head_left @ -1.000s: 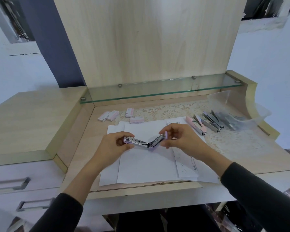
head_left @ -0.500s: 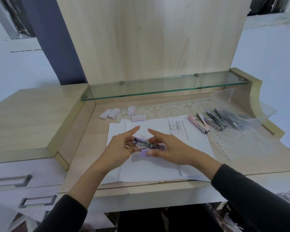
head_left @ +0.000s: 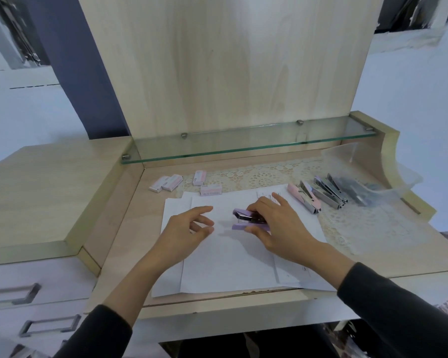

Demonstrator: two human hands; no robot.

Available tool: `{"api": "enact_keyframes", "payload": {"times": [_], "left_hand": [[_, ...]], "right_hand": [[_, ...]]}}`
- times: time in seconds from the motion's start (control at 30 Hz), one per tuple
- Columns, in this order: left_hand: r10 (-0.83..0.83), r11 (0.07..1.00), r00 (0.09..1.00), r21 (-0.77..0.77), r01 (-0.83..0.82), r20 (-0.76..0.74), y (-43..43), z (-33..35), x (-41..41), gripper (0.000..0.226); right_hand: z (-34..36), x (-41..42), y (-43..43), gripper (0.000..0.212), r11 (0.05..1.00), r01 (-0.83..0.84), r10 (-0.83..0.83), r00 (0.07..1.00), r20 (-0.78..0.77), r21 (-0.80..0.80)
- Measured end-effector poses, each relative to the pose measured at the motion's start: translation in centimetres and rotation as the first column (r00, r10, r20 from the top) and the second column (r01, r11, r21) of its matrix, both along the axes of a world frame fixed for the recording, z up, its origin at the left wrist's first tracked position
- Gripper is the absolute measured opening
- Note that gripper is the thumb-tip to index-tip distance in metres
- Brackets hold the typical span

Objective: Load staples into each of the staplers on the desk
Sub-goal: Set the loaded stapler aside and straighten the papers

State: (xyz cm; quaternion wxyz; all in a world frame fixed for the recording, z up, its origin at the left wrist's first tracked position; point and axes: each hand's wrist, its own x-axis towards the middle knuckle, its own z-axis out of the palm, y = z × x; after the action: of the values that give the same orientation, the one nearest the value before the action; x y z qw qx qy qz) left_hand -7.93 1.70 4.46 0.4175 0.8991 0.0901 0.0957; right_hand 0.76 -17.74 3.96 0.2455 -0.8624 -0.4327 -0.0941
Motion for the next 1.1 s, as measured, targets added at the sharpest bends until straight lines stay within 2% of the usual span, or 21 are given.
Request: {"api": "enact_keyframes", "payload": {"times": [0.07,0.17,0.43,0.5,0.6,0.7,0.77,0.87,0.97,1.1], "left_hand": [[-0.035,0.999,0.999,0.037,0.035,-0.002,-0.6,0.1,0.8,0.027],[-0.096,0.991,0.995,0.093,0.097,-0.018,-1.6,0.2,1.9,0.016],[-0.178,0.964,0.984,0.197,0.180,-0.025,-3.8,1.1,5.4,0.016],[-0.189,0.960,0.981,0.206,0.191,-0.030,-4.3,1.3,6.4,0.017],[-0.192,0.954,0.980,0.224,0.200,-0.055,-5.0,1.8,7.9,0.018],[-0.144,0.950,0.982,0.260,0.172,-0.124,-5.6,1.6,9.2,0.017],[-0.062,0.930,0.981,0.347,0.123,-0.181,-6.3,1.3,9.6,0.024],[0.054,0.881,0.974,0.469,0.057,-0.220,-7.7,0.4,9.7,0.050],[0.039,0.861,0.981,0.504,0.062,-0.188,-8.6,-0.5,10.2,0.075],[-0.013,0.828,0.965,0.539,0.157,-0.261,-8.2,-0.8,11.2,0.079]], "right_hand": [[-0.3,0.4,-0.5,0.041,0.997,-0.008,0.007,1.000,0.018,0.076],[-0.2,0.5,-1.5,0.046,0.995,0.032,-0.033,0.999,0.014,0.099],[-0.4,0.5,-4.1,0.035,0.983,0.110,-0.115,0.993,0.025,0.149],[-0.2,0.5,-4.8,0.029,0.986,0.108,-0.108,0.994,-0.004,0.126],[0.1,0.5,-5.8,0.036,0.980,0.163,-0.153,0.984,-0.095,0.111],[0.4,1.3,-7.1,0.034,0.960,0.231,-0.194,0.957,-0.216,0.161],[0.6,1.9,-8.2,0.036,0.937,0.277,-0.202,0.927,-0.317,0.214],[0.7,2.6,-9.5,0.038,0.885,0.365,-0.204,0.861,-0.465,0.288],[0.6,2.8,-10.1,0.036,0.882,0.383,-0.190,0.822,-0.538,0.274],[0.2,2.9,-10.3,0.039,0.895,0.370,-0.161,0.789,-0.593,0.248]]}}
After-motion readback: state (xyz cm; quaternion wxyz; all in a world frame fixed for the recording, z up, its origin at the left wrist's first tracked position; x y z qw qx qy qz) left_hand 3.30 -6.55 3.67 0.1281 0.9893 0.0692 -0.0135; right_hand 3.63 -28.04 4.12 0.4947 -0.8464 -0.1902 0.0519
